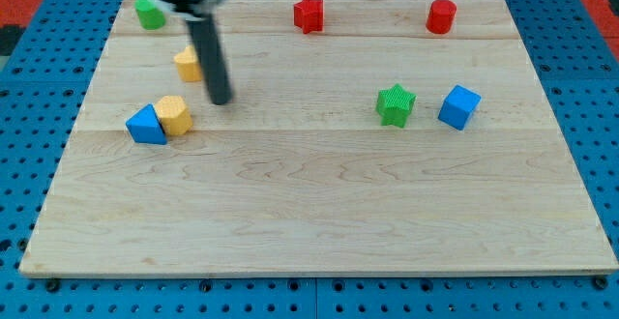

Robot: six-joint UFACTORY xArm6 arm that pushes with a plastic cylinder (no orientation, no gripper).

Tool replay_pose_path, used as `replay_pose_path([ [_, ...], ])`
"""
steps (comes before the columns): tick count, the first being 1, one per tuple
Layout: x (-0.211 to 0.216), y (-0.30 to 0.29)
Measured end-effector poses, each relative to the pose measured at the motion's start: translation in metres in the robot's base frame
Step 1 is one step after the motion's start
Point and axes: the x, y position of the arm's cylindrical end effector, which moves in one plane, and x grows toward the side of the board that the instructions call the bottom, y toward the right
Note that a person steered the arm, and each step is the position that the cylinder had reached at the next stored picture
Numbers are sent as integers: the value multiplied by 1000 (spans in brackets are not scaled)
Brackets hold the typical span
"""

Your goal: Move the yellow hexagon towards center left of the board

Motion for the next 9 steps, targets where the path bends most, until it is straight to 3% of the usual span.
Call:
replay_pose_path([
  [1, 46, 6],
  [2, 35, -60],
  [3, -7, -86],
  [4, -23, -108],
  [9, -31, -129],
])
